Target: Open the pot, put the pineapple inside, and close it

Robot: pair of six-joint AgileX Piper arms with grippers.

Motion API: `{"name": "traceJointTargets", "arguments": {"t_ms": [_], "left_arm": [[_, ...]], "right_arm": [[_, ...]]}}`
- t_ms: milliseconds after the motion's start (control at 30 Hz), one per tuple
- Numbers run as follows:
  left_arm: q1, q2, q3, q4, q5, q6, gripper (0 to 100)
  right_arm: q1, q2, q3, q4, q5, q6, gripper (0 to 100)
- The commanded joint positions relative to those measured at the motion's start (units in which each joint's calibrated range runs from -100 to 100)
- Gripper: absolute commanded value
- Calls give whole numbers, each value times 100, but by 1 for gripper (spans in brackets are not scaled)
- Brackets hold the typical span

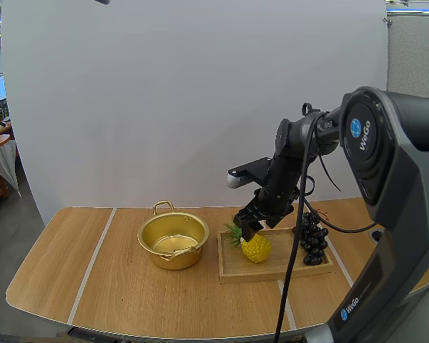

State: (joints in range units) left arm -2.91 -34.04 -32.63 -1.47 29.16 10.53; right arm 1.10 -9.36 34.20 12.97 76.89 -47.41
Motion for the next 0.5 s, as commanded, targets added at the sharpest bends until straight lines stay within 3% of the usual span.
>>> {"name": "traceJointTargets", "arguments": {"t_ms": [0,467], "left_arm": [[-11,-21,-42,41,-190,-35,0],[-11,-21,-42,41,-190,-35,0]], "right_arm": [[1,122,-46,46,-215,-106,100],[1,688,-46,57,-925,-139,100]]}}
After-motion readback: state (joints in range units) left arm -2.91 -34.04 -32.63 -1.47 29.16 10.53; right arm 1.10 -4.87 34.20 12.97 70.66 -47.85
